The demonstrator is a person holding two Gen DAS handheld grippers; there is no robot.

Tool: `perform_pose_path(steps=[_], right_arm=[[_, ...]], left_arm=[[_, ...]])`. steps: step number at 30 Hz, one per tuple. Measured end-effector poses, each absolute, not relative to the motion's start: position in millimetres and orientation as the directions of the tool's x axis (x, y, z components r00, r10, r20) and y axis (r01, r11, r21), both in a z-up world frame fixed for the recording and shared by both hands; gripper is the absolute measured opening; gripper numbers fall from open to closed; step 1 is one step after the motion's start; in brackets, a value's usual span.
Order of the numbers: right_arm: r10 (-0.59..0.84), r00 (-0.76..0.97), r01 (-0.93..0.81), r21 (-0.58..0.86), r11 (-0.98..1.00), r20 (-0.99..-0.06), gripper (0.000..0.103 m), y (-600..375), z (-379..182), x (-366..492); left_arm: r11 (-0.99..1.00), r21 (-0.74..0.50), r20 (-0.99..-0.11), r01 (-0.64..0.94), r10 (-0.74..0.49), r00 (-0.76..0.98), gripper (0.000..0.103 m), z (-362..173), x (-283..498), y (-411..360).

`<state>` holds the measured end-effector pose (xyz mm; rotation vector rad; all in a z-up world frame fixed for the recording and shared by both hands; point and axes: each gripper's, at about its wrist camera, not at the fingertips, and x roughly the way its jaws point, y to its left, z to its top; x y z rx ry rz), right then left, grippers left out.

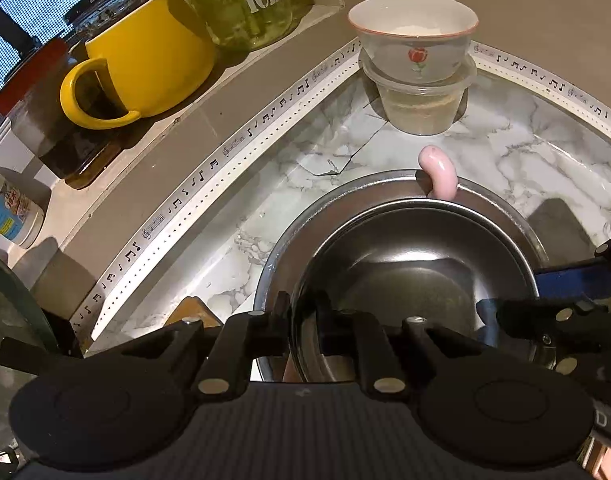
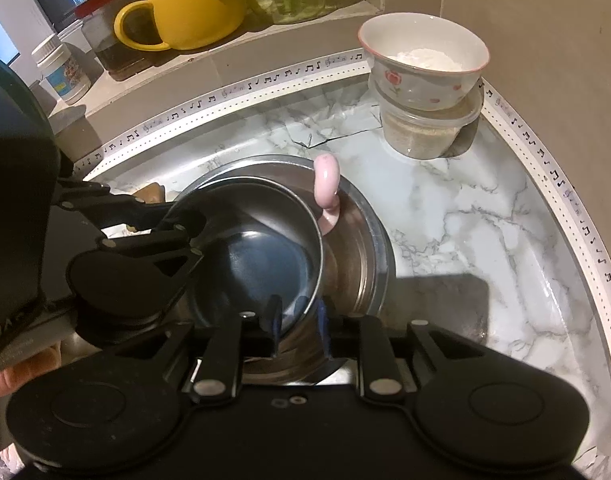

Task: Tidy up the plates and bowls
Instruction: 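Lower the pink-handled bowl into the large steel bowl and open both grippers, then move both grippers to the cream bowl beside the wall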

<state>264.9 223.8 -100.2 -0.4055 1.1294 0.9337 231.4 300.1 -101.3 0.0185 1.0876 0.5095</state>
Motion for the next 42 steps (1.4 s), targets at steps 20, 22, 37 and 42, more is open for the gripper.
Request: perform_pose_path(steps=[20, 22, 37, 42], right_arm=[[0.482, 0.139, -0.776, 0.208, 0.596, -0.865, 0.039, 201.4, -78.3, 261.0], [0.491, 0.148, -0.775, 0.208, 0.596, -0.858, 0.043, 196.0, -74.3, 258.2], [0.544, 0.195, -0.763, 0.222, 0.607, -0.816, 0.06, 139.7, -42.3, 236.3], [0.555, 0.22, -0.754, 0.221, 0.619, -0.802, 0.063, 113.6, -30.7, 232.3]], left_arm=[[0.89, 0.156, -0.829, -0.429, 0.354, 0.434, 0.059, -77.4, 216.3, 291.7], [0.892, 0.128, -0.83, -0.434, 0.336, 0.445, 0.063, -73.3, 211.7, 290.1], [0.913, 0.08, -0.787, -0.401, 0.304, 0.537, 0.075, -37.6, 181.9, 248.0], [0.922, 0.065, -0.78, -0.382, 0.285, 0.556, 0.076, -25.2, 179.9, 227.6]])
